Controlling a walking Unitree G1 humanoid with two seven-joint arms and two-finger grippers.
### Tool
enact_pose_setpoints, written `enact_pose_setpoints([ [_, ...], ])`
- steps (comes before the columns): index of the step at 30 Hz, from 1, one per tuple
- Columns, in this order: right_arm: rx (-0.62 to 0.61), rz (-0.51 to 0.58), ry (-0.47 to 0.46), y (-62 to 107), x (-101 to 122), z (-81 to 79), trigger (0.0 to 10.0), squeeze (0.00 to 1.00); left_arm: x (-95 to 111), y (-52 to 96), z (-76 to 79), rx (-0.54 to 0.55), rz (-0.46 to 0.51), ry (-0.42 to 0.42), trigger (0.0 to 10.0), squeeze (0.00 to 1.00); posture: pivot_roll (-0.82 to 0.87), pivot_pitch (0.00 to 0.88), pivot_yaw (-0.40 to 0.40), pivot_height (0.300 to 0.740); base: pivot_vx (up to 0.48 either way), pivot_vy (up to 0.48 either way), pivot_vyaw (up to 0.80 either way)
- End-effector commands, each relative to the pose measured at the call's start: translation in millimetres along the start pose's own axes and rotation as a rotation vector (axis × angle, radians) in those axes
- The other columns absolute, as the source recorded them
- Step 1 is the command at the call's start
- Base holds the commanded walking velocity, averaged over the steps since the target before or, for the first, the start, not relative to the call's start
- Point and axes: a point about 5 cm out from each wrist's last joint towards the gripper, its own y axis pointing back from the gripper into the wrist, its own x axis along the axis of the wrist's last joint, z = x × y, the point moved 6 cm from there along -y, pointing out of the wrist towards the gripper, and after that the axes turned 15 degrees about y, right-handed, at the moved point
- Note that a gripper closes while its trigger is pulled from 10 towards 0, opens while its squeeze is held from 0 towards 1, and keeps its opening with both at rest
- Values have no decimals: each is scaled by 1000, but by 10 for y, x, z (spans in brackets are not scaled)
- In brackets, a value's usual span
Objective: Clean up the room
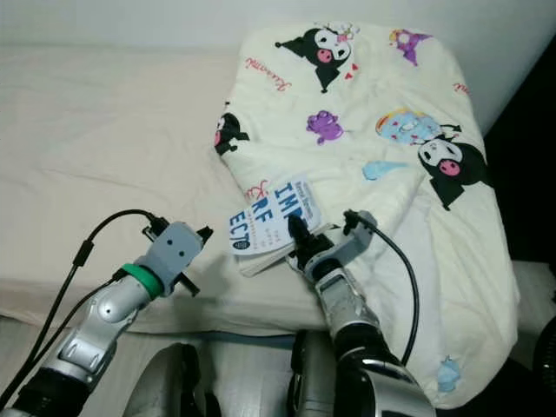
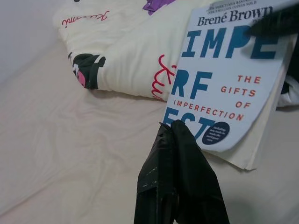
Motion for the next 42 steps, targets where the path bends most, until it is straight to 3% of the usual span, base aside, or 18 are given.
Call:
enact_pose_setpoints([
  [1,-40,-80,33,-3,-171,3,941,0,-96,41,-6,9,-36,0,10000,0,47,134,126,606,0,0,0],
  [3,-50,-85,34,-4,-173,17,941,0,-99,42,-10,11,-37,1,10000,0,47,134,126,606,0,0,0],
  [4,-50,-73,31,-10,-147,17,0,0,-100,43,-12,12,-38,2,10000,0,44,136,126,606,0,0,0],
  [12,76,6,62,-59,11,-191,0,0,-103,37,4,9,-39,3,10000,0,33,137,126,606,0,0,0],
  [15,205,125,40,-25,218,-386,0,0,-90,27,6,12,-36,5,10000,0,24,139,124,606,0,0,0],
  [17,205,125,40,-25,218,-386,0,0,-90,27,6,12,-36,5,10000,0,24,139,124,606,0,0,0],
  [20,338,291,-11,191,573,-584,0,0,-4,-3,-17,20,-11,13,10000,0,9,141,121,606,0,0,0],
  [21,338,291,-11,191,573,-584,0,0,-4,-3,-17,20,-11,13,10000,0,9,141,121,606,0,0,0],
  [22,400,379,-32,399,786,-687,0,0,120,-48,-109,54,20,63,10000,0,-6,138,118,606,0,0,0],
  [26,424,425,-6,572,906,-750,0,0,354,-111,-386,135,74,175,10000,0,-13,136,119,606,0,0,0],
  [27,430,429,2,599,915,-768,3490,0,410,-119,-458,154,89,199,10000,0,-13,136,119,606,0,0,0],
  [29,435,430,6,611,917,-778,3490,0,437,-121,-494,163,96,211,10000,0,-13,136,119,606,0,0,0],
  [30,440,428,19,627,906,-790,10000,0,508,-126,-611,198,117,248,10000,0,-17,126,115,606,0,0,0],
  [31,443,426,38,637,895,-809,10000,0,581,-120,-743,241,138,273,10000,0,-17,119,111,606,0,0,0],
  [35,420,420,100,651,880,-833,10000,0,671,-90,-887,290,170,288,10000,0,-18,114,107,606,0,0,0],
  [36,356,419,188,621,884,-803,10000,0,653,-72,-847,282,170,289,10000,0,-31,93,86,606,0,0,0],
  [37,356,419,188,621,884,-803,10000,0,653,-72,-847,282,170,289,10000,0,-31,93,86,606,0,0,0],
  [42,95,445,427,659,1072,-611,10000,0,493,-72,-576,244,136,346,10000,0,-53,74,42,606,0,0,0],
])
